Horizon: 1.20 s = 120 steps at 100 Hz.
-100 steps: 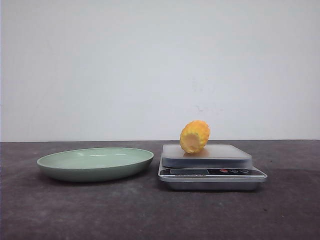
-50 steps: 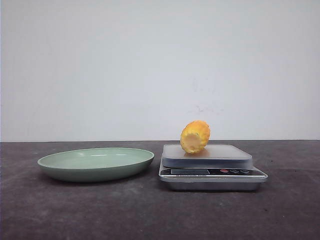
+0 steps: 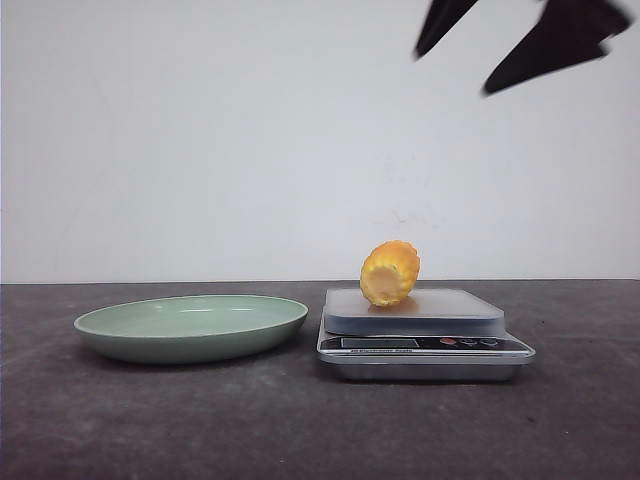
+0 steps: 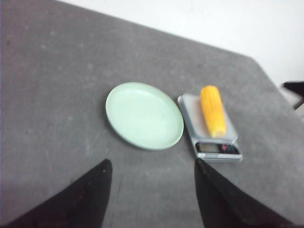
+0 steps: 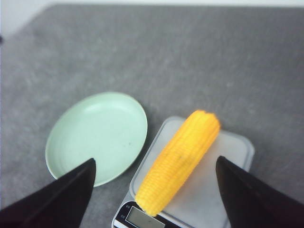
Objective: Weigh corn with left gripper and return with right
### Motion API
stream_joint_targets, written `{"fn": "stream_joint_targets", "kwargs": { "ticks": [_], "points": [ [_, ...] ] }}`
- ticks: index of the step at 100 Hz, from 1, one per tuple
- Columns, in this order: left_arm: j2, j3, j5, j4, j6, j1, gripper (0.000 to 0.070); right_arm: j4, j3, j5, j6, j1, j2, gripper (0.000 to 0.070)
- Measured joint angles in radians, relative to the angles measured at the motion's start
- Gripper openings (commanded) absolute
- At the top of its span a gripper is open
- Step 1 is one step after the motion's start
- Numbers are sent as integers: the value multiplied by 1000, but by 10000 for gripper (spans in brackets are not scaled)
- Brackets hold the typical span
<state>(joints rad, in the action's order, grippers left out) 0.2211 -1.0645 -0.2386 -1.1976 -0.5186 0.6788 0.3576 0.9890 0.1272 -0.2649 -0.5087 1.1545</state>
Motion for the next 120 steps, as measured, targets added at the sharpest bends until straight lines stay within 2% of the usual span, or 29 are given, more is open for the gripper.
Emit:
{"fn": "stream_joint_targets", "kwargs": {
  "ticks": [12,37,55,100,105,110,120],
  "points": [
    [0,0,-13,27,11,0,308,16,95,-75,-2,-38,137,512],
    [0,0,-22,20,34,0,308,76,238,-117,-8,-48,365,512],
    [0,0,-24,10,47,0,308,135,238,-121,-33,-48,456,512],
    [0,0,-26,3,89,0,308,150,238,-124,-121,-74,566,506],
    [0,0,-26,3,92,0,308,155,238,-126,-127,-75,576,469],
    [0,0,-26,3,95,0,308,152,238,-130,-133,-81,576,392],
    [0,0,-26,3,106,0,308,127,238,-146,-137,-86,575,161]
  ]
}}
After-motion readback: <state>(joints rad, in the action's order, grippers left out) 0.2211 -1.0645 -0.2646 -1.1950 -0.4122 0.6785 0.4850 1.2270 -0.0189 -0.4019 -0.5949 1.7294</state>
